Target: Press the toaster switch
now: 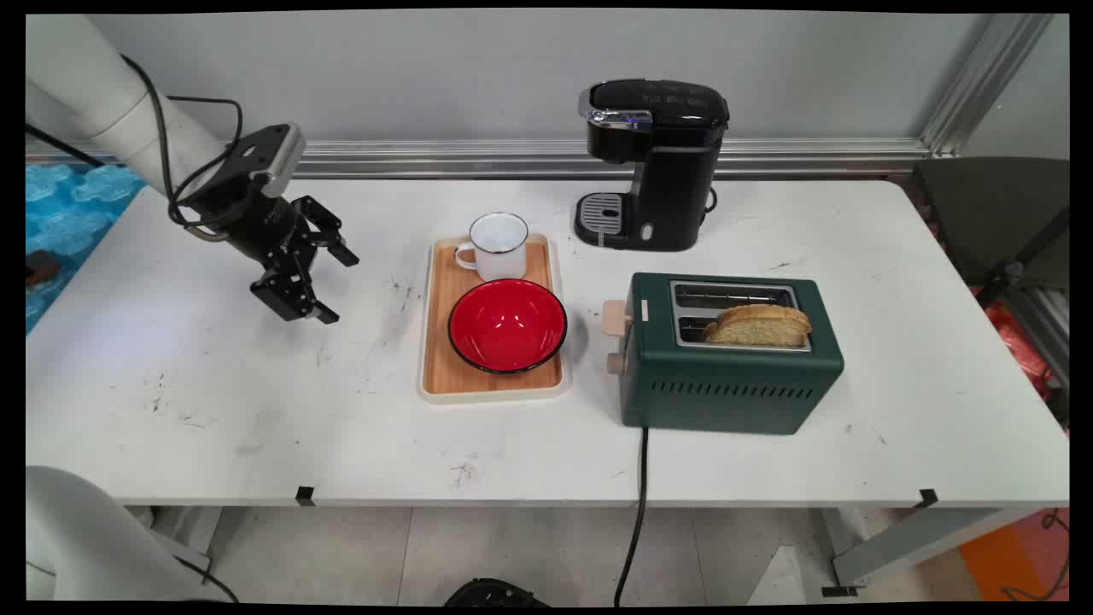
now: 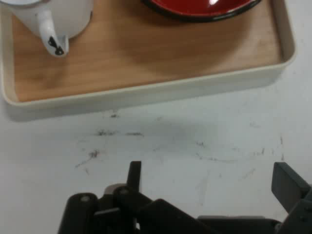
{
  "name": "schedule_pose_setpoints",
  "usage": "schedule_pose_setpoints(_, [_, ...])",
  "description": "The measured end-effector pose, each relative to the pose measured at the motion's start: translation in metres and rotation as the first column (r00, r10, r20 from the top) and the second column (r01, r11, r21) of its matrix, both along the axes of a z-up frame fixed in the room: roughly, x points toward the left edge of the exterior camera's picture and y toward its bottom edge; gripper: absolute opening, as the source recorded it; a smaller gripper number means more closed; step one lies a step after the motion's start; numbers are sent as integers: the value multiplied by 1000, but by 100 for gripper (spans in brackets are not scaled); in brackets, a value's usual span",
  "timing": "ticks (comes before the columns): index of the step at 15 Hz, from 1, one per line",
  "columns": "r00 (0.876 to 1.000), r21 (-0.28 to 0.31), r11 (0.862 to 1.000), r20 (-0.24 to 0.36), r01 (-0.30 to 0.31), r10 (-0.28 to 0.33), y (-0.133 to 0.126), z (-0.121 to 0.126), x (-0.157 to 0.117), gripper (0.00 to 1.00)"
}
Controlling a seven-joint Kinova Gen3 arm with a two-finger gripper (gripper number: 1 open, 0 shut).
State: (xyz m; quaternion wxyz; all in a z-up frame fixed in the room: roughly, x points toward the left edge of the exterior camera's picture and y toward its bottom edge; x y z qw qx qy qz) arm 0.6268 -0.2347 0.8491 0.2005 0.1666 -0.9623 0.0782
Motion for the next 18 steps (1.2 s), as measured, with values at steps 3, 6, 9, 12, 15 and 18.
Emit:
schedule_pose_setpoints(3, [999,-2,1000,-24,-21,21,-5,2,-13,100])
schedule_pose_setpoints(6, [997,-12,999,-65,-35,34,-14,9,-35,100])
schedule_pose_setpoints(9, [993,-26,999,-114,-41,38,-25,20,-60,100])
schedule_pose_setpoints(12, [985,-37,998,-171,-46,39,-33,32,-86,100])
schedule_pose_setpoints(15, [973,-47,998,-228,-48,36,-40,43,-110,0])
schedule_pose_setpoints(18, [962,-51,997,-271,-51,35,-45,50,-126,0])
